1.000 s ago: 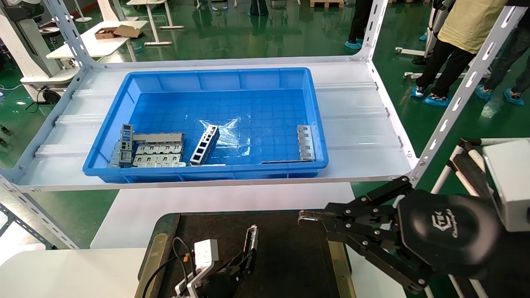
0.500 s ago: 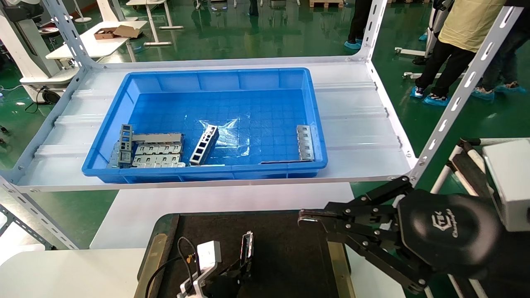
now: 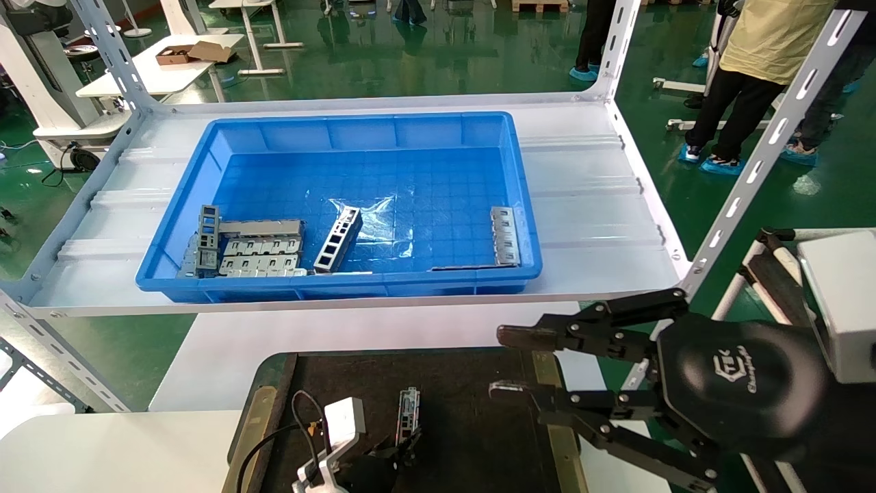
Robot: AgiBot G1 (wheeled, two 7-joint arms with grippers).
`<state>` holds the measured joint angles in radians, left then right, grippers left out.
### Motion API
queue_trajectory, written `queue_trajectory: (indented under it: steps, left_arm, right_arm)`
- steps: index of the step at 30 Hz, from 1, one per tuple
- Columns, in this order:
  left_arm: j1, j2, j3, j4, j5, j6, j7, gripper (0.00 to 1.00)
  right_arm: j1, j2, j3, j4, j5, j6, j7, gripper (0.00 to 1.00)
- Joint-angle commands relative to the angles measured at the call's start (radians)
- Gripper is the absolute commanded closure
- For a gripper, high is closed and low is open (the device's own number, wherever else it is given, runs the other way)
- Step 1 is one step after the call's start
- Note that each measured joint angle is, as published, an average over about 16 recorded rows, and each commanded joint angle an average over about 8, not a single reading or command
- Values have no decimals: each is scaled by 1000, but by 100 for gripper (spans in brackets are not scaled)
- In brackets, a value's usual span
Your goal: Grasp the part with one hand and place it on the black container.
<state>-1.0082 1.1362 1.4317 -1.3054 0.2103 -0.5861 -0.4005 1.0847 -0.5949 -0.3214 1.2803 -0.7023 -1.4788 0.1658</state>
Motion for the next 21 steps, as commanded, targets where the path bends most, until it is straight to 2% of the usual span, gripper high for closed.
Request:
queue_trajectory:
  steps: [1,12,21]
  left_arm:
    - [3,0,-7,-5,11,0,-7,0]
    - [16,-46,-44,-45,119,78,-27,0]
    - [42,-153,-97,-54,272,297,-30,0]
  right_arm:
    - [0,0,0,0,0,0,0,0]
    - [0,0,0,0,0,0,0,0]
    - [0,0,-1,0,0,0,0,0]
